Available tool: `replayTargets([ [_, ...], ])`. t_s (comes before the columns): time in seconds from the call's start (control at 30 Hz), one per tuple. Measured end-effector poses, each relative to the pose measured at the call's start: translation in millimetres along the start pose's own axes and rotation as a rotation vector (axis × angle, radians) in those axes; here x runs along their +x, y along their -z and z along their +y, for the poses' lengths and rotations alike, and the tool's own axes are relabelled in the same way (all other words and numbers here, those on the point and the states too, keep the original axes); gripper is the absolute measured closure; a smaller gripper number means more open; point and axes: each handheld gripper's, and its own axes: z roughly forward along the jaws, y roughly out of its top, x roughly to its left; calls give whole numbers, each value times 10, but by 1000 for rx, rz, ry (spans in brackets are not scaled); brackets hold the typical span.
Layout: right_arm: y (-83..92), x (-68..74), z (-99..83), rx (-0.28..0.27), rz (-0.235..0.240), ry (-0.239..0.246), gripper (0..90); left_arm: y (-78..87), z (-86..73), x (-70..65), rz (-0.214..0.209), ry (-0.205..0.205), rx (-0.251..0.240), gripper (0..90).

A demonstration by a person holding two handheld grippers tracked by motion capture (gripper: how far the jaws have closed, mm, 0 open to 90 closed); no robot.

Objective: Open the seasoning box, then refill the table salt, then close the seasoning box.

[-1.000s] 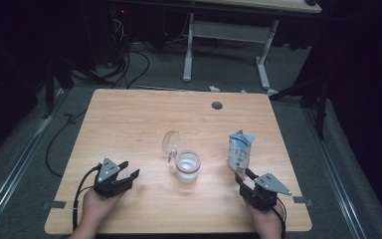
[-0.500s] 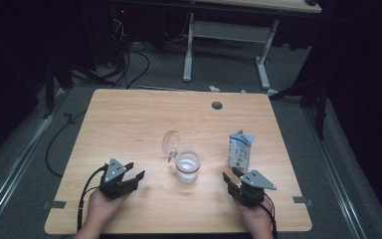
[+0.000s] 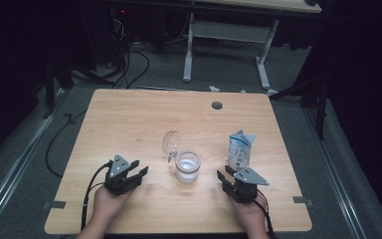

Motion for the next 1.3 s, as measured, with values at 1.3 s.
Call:
replayTargets([
  [1.3, -210, 287, 35, 33, 84, 77, 900, -307, 635, -291, -52, 39, -87, 900],
])
